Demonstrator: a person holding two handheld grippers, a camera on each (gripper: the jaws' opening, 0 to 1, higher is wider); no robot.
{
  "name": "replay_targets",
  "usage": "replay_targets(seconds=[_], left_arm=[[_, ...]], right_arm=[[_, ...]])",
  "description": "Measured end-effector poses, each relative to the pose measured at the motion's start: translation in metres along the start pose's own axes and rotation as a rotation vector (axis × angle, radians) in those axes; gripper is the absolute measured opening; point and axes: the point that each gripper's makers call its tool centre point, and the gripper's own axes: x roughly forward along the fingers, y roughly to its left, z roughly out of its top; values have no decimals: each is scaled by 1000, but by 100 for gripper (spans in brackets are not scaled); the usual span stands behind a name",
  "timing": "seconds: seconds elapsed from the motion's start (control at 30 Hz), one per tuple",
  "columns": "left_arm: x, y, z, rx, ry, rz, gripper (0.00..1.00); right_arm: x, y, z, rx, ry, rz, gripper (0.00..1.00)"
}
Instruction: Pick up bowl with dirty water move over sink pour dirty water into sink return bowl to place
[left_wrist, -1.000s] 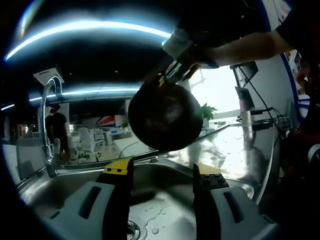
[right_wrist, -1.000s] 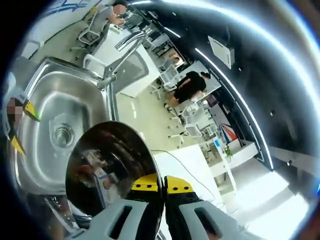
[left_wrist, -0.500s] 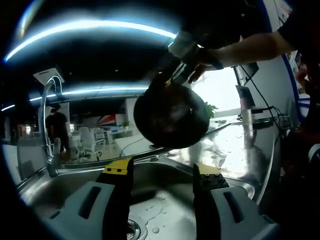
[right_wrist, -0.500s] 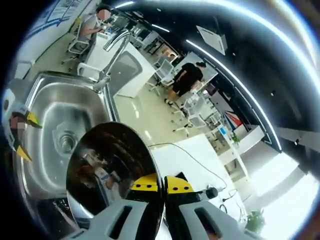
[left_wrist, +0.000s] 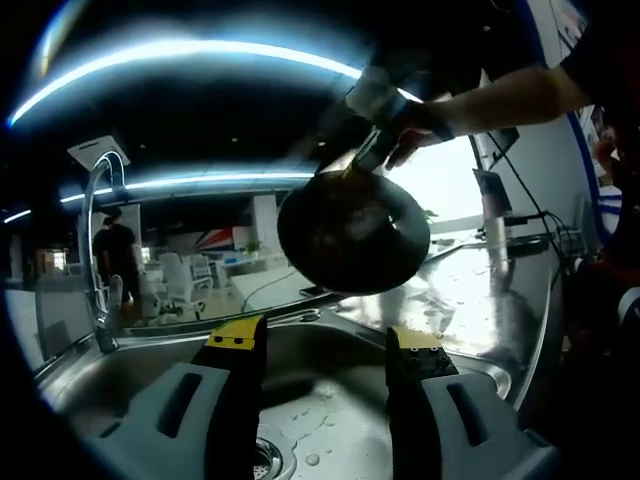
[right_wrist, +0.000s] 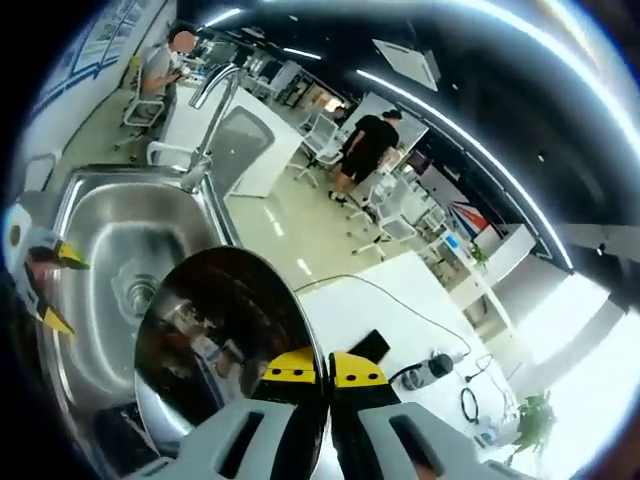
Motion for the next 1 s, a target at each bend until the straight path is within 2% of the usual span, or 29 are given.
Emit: replay_targets(seconds=[0.1, 0.2, 0.4, 0.67, 0.7, 0.9, 1.0], left_arm=[[-1, -1, 1, -3, -2, -2, 46], [0, -1, 0, -3, 1, -2, 46], [1, 1, -1, -3, 6, -2, 46], [2, 1, -3, 0, 13, -1, 46], [2, 1, -3, 1, 14, -2, 46], [2, 0, -3, 0, 16, 0, 46], [2, 0, -3, 0, 18, 0, 46]], right_arm=[[0, -2, -8, 68, 7, 18, 0], [0, -5, -14, 97, 13, 28, 0], [-2, -12, -23, 130, 6, 23, 0], [-7, -12, -41, 127, 29, 31, 0], [-7, -11, -45, 161, 52, 42, 0], [-4, -13, -51, 155, 64, 48, 0], [-4, -16, -56, 187, 77, 54, 0]])
